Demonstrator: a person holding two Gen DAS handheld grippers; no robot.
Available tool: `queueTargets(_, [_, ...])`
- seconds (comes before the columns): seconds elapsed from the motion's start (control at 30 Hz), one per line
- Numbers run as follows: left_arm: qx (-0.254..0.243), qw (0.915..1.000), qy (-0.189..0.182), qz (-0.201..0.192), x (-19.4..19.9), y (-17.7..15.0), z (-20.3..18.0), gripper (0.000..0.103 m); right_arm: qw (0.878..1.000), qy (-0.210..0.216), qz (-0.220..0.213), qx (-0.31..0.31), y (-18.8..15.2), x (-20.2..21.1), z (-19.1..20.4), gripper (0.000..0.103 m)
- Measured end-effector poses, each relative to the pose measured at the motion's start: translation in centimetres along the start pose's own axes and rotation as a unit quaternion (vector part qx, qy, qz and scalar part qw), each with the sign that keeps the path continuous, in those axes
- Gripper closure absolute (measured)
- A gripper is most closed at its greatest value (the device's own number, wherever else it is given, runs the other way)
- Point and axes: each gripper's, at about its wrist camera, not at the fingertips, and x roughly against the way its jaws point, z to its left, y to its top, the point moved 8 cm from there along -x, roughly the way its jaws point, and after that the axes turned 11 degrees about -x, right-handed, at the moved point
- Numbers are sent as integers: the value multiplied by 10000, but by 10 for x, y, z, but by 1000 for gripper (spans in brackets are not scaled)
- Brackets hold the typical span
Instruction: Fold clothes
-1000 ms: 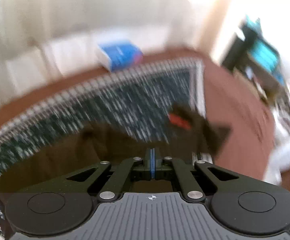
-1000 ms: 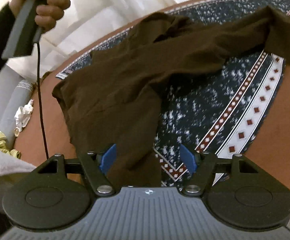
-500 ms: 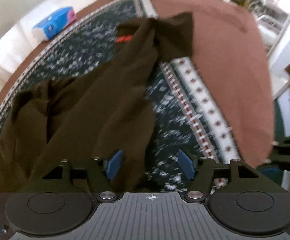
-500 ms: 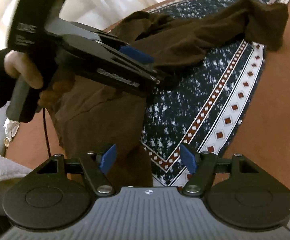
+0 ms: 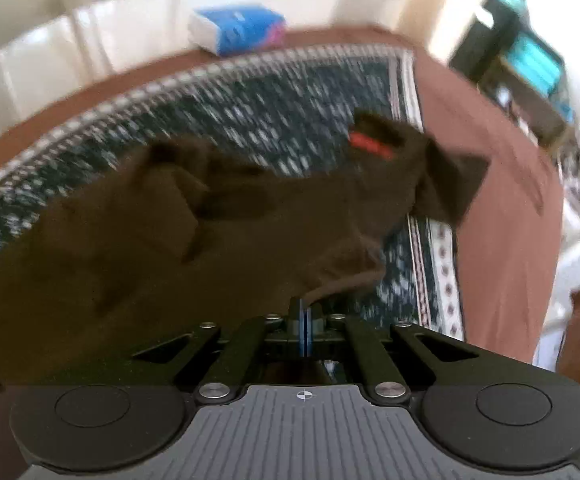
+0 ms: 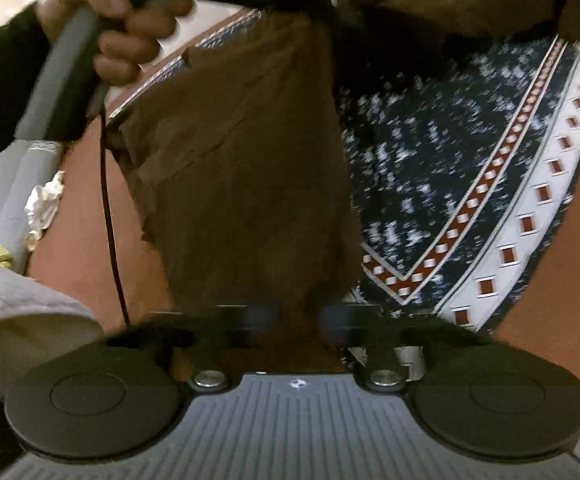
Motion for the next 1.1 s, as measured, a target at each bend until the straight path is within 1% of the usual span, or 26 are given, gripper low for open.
queueTargets(0.03, [112, 9998, 8, -163, 11, 6, 5, 103, 10000, 36, 9, -75, 3, 2, 0, 94])
queueTargets(0.1, [401, 9976, 36, -569, 38, 21, 19, 103, 9997, 125, -186, -34, 16, 19, 6, 94])
queueTargets(0.17, [676, 9927, 86, -1000, 69, 37, 34, 103, 9987, 226, -447, 74, 35, 47, 16, 94])
queueTargets(0.27, [936, 9810, 232, -1682, 122, 63, 51, 103, 9929, 379, -1035, 450, 73, 101, 39, 94])
queueTargets(0.33, [1034, 9716, 358, -2096, 160, 80, 61, 103, 9837, 352, -1522, 890, 104, 139, 59, 94])
queueTargets(0.47, [1118, 9515, 709, -2778, 229, 108, 70, 103, 9564, 306, -2372, 1675, 159, 210, 98, 95])
queueTargets(0.57, [1138, 9347, 1029, -3205, 277, 119, 67, 103, 9326, 268, -2858, 2186, 193, 245, 134, 95])
queueTargets(0.63, [1172, 9222, 1193, -3486, 308, 121, 63, 103, 9179, 342, -3102, 2452, 211, 265, 155, 95])
queueTargets(0.77, [1247, 8939, 1487, -4041, 371, 117, 46, 103, 8847, 691, -3543, 2951, 229, 310, 200, 95])
queueTargets(0.93, [1315, 8605, 1846, -4562, 440, 109, 18, 103, 8399, 1197, -3932, 3545, 231, 362, 251, 95])
queueTargets(1.03, [1262, 8414, 2044, -4840, 475, 100, -4, 103, 8158, 1413, -4085, 3843, 236, 382, 266, 95])
queueTargets(1.1, [1233, 8286, 2156, -5017, 497, 94, -19, 103, 8046, 1586, -4155, 3934, 236, 391, 271, 95])
